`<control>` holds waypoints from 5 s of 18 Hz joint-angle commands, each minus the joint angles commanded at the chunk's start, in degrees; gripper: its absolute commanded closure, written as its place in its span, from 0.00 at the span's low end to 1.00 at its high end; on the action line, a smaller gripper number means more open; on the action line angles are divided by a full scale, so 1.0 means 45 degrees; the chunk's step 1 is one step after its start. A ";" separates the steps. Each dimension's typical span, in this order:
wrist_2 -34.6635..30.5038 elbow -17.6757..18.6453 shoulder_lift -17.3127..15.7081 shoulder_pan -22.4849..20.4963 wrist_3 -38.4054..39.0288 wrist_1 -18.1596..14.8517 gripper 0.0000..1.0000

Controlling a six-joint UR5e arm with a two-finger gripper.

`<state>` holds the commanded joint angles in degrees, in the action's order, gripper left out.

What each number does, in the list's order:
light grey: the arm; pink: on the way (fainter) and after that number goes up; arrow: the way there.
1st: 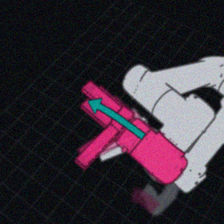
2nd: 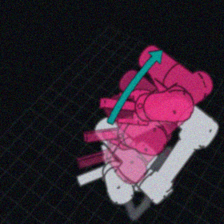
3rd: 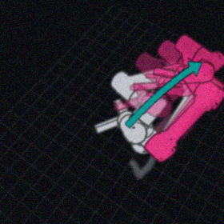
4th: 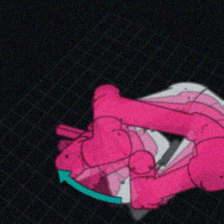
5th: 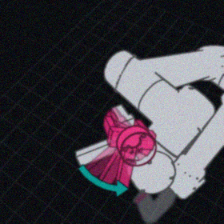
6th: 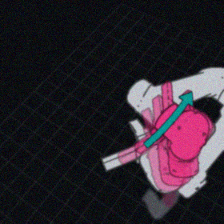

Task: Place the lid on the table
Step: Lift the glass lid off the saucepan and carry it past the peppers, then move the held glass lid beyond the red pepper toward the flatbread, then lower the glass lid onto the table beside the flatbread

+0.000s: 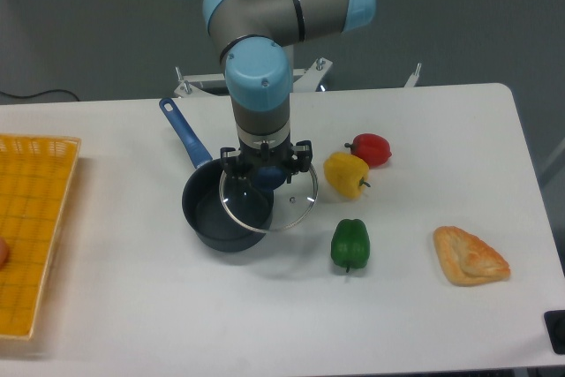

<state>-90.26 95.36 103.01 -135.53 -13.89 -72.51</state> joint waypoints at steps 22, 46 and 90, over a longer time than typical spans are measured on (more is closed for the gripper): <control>0.0000 -0.0098 0.0117 -0.2830 -0.4488 0.0117 0.33; -0.0137 -0.0820 0.2167 -0.6112 -1.0154 0.1696 0.33; -0.0020 -0.0606 0.3946 -0.7442 -1.1817 0.3456 0.32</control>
<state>-90.35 92.63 120.76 -169.01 -67.06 -56.96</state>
